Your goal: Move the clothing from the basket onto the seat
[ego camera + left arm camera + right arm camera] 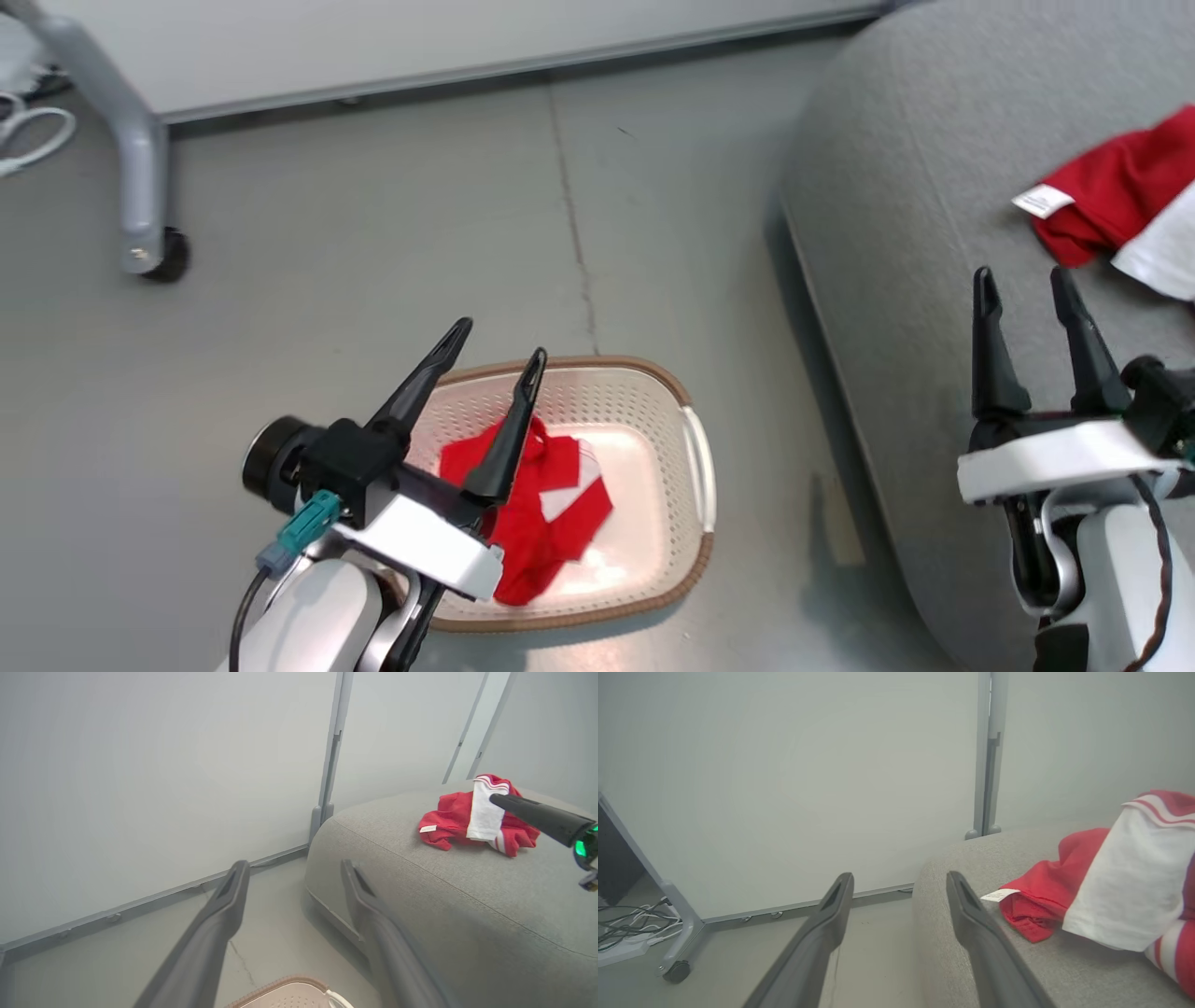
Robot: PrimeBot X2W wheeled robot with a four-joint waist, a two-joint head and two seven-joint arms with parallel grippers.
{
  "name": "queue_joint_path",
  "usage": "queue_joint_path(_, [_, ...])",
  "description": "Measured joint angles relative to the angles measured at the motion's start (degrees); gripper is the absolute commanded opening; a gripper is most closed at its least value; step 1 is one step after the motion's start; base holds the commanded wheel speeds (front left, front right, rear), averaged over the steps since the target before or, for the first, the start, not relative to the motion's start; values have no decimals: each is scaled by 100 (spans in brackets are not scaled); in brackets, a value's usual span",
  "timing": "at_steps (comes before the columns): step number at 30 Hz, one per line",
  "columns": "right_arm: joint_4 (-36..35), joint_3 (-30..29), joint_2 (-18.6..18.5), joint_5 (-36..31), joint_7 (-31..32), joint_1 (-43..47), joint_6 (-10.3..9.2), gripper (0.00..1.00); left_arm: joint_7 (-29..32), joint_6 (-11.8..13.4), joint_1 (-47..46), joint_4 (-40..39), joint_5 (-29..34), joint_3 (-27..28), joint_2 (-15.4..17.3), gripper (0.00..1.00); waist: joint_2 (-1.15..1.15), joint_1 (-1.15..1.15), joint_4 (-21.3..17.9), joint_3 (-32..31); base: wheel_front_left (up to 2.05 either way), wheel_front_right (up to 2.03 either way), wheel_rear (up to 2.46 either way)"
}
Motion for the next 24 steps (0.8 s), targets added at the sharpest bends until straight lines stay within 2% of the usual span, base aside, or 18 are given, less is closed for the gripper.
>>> queue_joint_path(11, [-570, 210, 3, 58, 288, 703, 0, 100, -109, 313, 477, 207, -236, 571, -81, 100, 0, 0, 654, -626, 0, 0, 0])
queue_joint_path(15, [-692, 222, 1, 105, 349, 878, 0, 100, -119, 369, 595, 244, -294, 772, -67, 100, 0, 0, 711, -754, 0, 0, 0])
queue_joint_path(24, [-1129, 137, -1, 166, 509, 1409, 0, 100, -126, 546, 1095, 91, -342, 1645, -96, 100, 0, 0, 734, -1036, 0, 0, 0])
